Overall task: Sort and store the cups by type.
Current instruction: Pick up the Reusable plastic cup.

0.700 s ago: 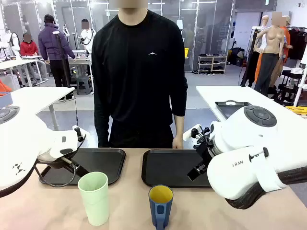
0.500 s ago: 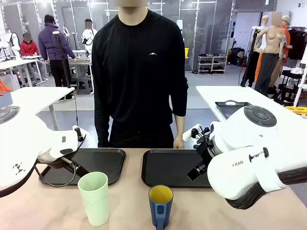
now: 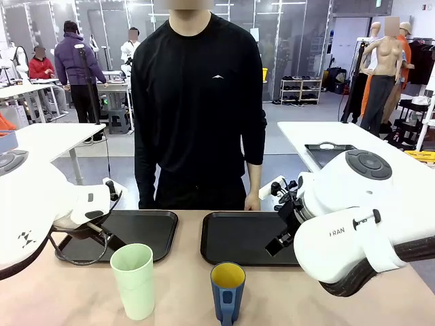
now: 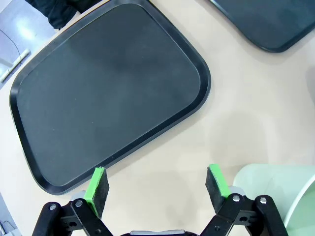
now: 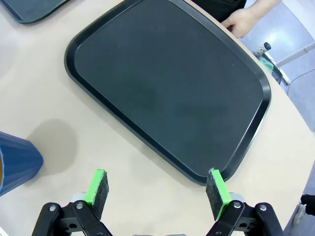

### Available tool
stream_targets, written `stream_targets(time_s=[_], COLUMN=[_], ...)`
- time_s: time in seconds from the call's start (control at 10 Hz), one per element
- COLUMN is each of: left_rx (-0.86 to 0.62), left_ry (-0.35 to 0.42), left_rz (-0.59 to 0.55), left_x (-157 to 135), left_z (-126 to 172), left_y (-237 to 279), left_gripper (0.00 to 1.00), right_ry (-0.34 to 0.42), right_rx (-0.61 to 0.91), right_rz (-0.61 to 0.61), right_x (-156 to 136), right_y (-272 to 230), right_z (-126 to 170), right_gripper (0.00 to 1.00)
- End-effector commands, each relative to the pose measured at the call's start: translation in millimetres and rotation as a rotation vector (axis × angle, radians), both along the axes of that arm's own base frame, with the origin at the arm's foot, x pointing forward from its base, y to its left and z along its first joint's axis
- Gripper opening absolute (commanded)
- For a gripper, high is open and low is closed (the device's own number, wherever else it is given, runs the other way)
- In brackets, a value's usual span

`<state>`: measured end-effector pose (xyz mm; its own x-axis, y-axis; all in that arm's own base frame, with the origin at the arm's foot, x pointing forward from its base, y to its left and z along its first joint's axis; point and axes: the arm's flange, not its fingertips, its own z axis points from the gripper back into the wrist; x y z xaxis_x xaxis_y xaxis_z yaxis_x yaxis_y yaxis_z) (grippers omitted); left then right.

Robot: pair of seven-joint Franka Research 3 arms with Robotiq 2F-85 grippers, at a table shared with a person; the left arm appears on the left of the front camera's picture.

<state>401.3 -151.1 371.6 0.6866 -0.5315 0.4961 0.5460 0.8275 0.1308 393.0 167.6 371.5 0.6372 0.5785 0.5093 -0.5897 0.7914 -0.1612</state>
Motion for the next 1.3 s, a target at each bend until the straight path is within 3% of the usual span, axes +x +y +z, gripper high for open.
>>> stream_targets(time_s=[0.0, 1.2], left_rx=[0.000, 0.000], left_ry=[0.000, 0.000], left_rz=[0.001, 0.001], left_x=[0.1, 0.1], left_z=[0.0, 0.0], left_y=[0.3, 0.3], left_gripper=[1.00, 1.00], right_ry=[0.001, 0.001], right_rx=[0.002, 0.002], right_rz=[-0.002, -0.002], right_x=[0.1, 0.1], right_y=[-0.1, -0.1], right_z=[0.0, 0.0], right_gripper=[1.00, 1.00])
